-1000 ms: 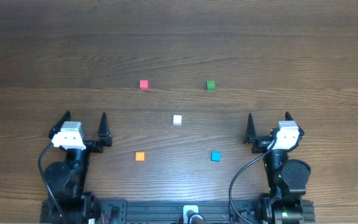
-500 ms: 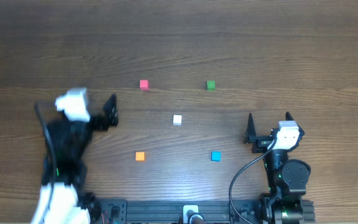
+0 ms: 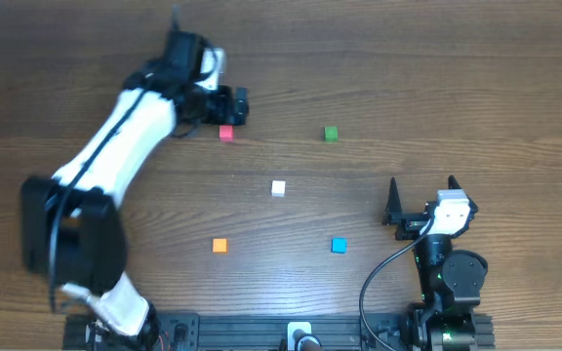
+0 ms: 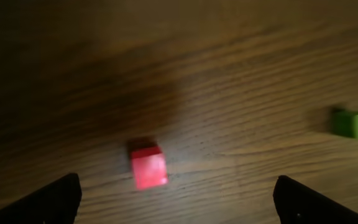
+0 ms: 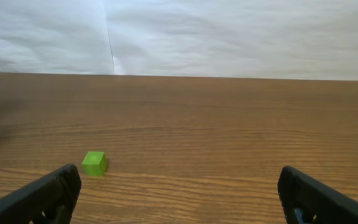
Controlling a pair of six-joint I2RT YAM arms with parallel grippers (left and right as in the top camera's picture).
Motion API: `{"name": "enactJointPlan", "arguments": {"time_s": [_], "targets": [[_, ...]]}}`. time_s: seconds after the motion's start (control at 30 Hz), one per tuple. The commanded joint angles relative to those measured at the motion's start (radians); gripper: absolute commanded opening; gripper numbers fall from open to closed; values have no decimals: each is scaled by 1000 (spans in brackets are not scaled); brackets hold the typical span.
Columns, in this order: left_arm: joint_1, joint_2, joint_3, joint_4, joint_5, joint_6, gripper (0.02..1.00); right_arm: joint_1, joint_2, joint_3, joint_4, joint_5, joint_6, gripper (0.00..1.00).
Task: Stack Cubes
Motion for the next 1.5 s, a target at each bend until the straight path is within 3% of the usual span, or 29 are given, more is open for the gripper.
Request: {"name": "enactJointPlan", "arguments": {"time_s": [0.03, 0.3, 0.53, 0.87, 1.23, 1.5], "targets": [[-58, 107, 58, -53, -147, -62, 976, -1, -6, -8, 2, 2, -7, 991], [-58, 158, 58, -82, -213, -78, 952, -1, -6, -8, 2, 2, -7, 989], [-57, 212, 58, -77, -220, -79, 869, -1, -6, -8, 2, 2, -7, 993], [-57, 227, 58, -47, -227, -103, 588, -1, -6, -8, 2, 2, -7, 991], [-58, 243, 58, -48, -227, -123, 459, -1, -6, -8, 2, 2, -7, 993], [-58, 243, 58, -47, -226, -123, 279, -1, -6, -8, 2, 2, -7, 993]]}}
